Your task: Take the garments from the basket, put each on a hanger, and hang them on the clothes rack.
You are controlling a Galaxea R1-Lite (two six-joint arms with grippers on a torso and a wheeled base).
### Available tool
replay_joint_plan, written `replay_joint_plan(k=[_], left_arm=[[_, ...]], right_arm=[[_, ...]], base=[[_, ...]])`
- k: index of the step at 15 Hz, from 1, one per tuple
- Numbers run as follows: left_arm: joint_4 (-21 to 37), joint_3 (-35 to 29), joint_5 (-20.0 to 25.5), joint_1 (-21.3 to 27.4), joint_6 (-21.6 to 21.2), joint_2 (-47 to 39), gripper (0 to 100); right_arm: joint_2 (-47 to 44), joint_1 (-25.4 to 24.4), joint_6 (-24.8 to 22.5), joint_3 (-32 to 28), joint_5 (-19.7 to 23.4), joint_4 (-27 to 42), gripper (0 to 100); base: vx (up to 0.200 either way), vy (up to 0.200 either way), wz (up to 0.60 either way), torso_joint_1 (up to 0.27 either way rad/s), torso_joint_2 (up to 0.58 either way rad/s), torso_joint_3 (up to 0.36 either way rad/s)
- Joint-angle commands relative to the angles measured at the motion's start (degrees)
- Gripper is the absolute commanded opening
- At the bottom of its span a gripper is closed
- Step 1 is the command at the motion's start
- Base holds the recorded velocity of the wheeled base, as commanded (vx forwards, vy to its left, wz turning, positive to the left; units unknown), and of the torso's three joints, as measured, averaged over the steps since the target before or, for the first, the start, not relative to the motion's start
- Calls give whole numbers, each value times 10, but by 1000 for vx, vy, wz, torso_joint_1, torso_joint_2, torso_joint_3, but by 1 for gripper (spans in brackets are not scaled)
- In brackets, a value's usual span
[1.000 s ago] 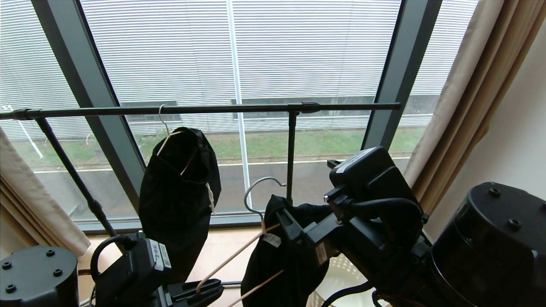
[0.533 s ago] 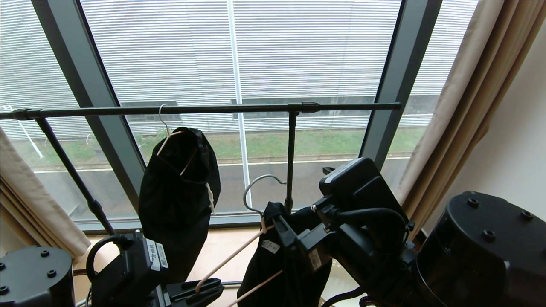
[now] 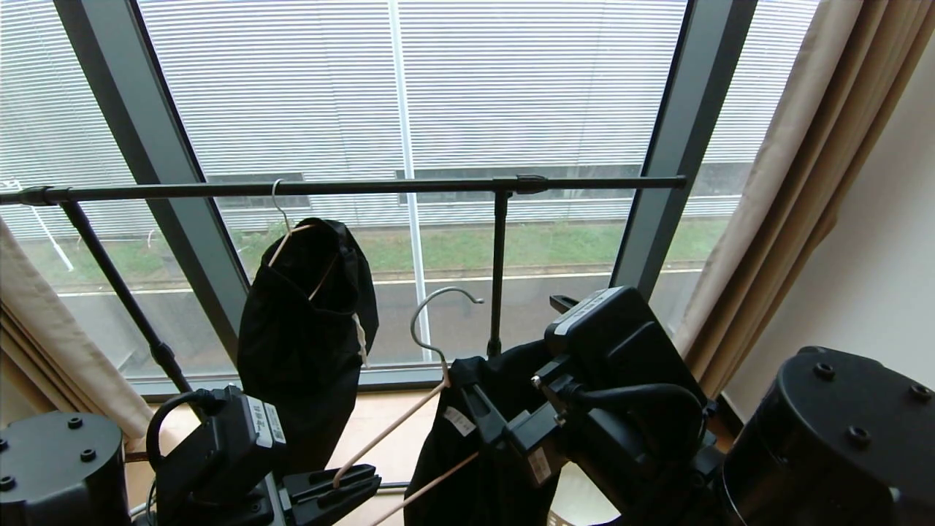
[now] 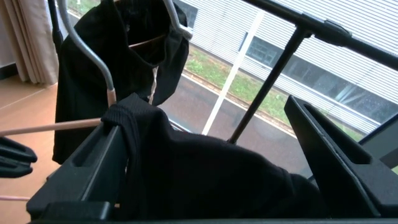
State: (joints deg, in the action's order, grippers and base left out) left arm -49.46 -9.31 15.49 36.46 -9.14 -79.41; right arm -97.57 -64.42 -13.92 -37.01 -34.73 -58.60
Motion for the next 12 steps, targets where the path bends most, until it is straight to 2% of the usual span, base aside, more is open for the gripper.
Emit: replay_joint_plan(k=[1, 12], left_arm=[[0, -2, 0, -5, 0, 0, 0], [-1, -5, 0, -21, 0, 4, 0]], right_arm=[[5, -1, -1, 2, 0, 0, 100], [22, -3, -14, 35, 7, -1, 100]], base=[[0, 0, 0, 0, 0, 0], [0, 0, 0, 0, 0, 0]])
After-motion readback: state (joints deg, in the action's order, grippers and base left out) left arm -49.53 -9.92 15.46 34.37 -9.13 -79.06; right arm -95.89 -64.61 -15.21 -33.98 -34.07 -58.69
